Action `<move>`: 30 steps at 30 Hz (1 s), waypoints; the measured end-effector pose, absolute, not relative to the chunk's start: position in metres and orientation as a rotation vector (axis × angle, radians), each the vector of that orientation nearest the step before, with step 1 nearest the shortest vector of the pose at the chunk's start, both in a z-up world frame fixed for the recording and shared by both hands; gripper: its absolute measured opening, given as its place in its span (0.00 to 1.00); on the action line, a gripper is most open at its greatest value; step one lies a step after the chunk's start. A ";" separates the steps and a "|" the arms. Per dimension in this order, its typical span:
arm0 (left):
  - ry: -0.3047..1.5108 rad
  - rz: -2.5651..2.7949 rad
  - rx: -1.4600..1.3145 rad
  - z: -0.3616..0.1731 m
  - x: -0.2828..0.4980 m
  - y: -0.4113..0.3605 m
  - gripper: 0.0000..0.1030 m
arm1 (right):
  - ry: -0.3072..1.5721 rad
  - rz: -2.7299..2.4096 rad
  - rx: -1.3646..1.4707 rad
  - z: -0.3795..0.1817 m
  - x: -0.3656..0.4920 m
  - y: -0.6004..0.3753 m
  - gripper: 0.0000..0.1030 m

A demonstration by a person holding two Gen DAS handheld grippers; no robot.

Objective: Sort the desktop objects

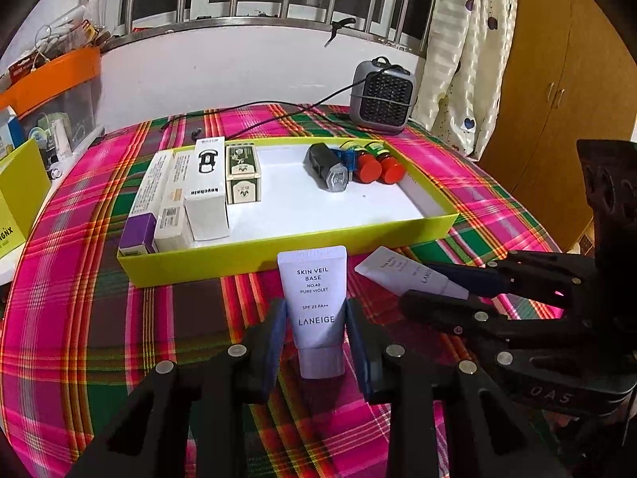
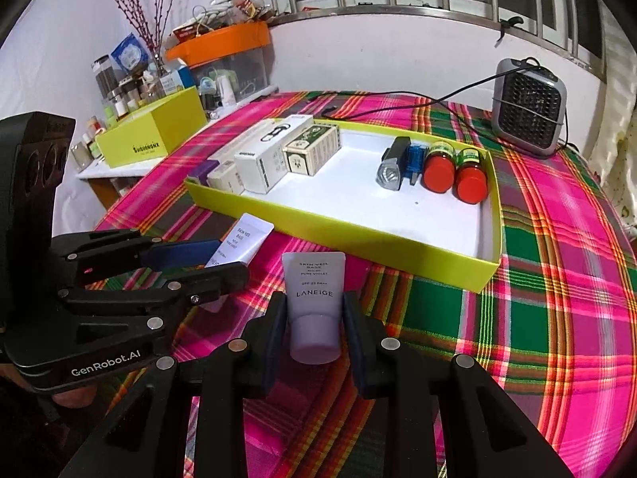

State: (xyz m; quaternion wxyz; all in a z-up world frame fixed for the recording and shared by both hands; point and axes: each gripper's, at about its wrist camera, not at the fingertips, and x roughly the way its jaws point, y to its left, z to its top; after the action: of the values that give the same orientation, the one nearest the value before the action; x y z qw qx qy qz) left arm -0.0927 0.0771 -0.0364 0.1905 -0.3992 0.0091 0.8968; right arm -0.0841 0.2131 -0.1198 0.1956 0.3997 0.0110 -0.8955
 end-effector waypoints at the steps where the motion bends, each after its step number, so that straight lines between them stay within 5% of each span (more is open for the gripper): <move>1: 0.023 2.521 -1.117 -0.035 -0.092 0.077 0.30 | 0.026 -2.510 1.115 -0.119 -0.084 0.213 0.29; 30: -0.042 2.561 -1.000 -0.006 -0.107 0.065 0.30 | -0.098 -2.564 1.027 -0.092 -0.094 0.216 0.29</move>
State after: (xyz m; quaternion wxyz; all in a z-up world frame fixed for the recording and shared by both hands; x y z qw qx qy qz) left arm -0.1069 0.0646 -0.0062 0.1949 -0.3569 -0.0149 0.9135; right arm -0.0938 0.2163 -0.0922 0.1876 0.3651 -0.0349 -0.9112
